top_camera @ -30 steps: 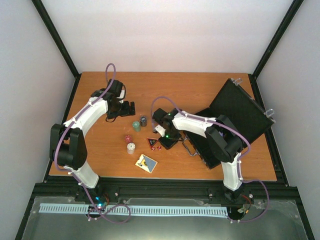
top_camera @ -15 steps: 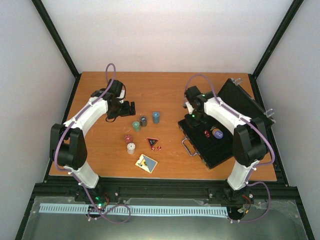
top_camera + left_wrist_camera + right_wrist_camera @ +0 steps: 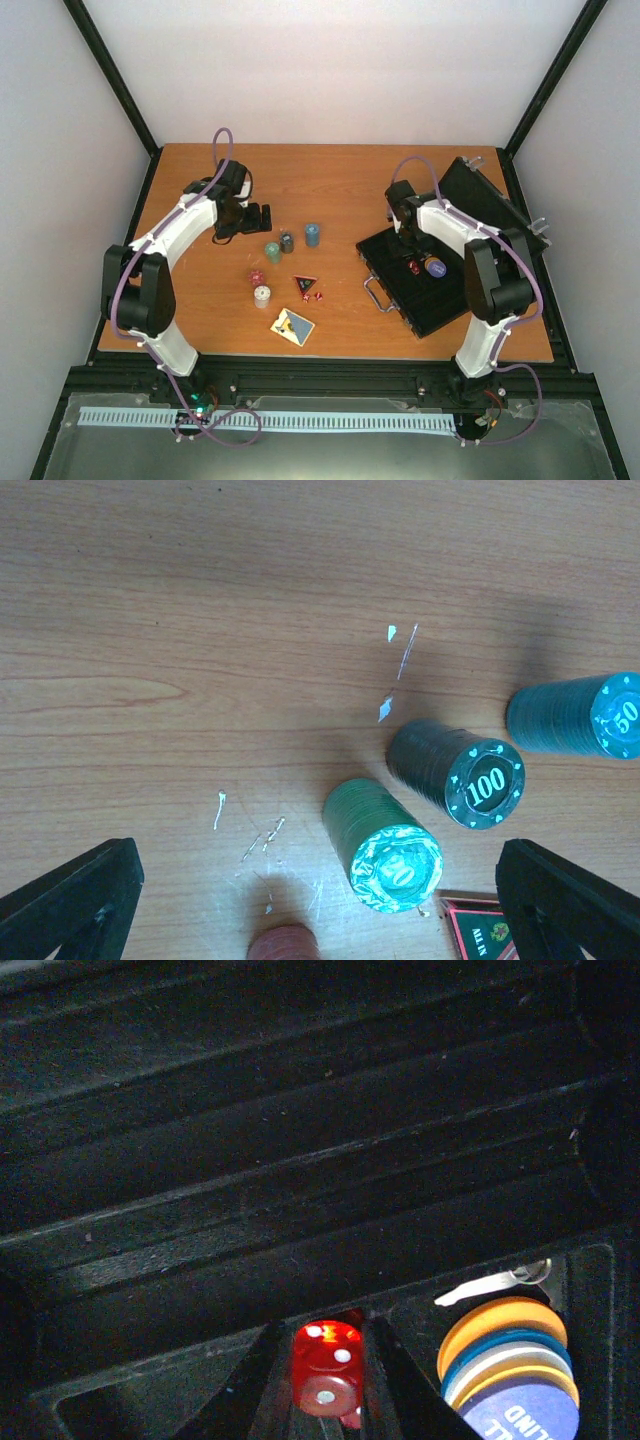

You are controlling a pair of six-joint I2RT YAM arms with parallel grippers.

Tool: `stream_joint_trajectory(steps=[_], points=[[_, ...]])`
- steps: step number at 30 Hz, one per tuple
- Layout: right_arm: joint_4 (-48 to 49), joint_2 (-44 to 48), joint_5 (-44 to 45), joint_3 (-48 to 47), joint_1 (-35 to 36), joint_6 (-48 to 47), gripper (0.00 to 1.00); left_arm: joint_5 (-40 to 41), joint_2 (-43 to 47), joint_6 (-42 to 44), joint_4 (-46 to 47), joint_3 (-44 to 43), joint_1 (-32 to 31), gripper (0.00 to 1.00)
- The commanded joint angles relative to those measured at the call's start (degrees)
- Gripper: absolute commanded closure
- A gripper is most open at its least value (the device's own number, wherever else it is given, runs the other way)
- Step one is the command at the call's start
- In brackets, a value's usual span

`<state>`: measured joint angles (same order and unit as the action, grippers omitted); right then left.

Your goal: Pack up texas hold em set

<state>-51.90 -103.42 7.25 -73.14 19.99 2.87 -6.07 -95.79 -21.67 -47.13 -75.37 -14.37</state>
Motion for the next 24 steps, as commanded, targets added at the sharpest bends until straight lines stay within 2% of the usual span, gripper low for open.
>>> stream_joint_trajectory(steps=[1, 16, 24], points=[[2.23, -1.67, 1.69, 1.24, -0.80, 0.46, 0.95, -0.27, -1.14, 0.13, 0.55, -1.07, -0.13, 0.00], [1.83, 1.40, 2.92, 6.35, -1.70, 0.13, 0.95, -0.57, -2.93, 0.11, 0.18, -2.38, -0.13, 0.00], [1.14, 1.48, 2.90, 4.49, -1.62, -1.34, 0.94, -0.71, -3.44, 0.04, 0.29, -2.66, -0.13, 0.00]])
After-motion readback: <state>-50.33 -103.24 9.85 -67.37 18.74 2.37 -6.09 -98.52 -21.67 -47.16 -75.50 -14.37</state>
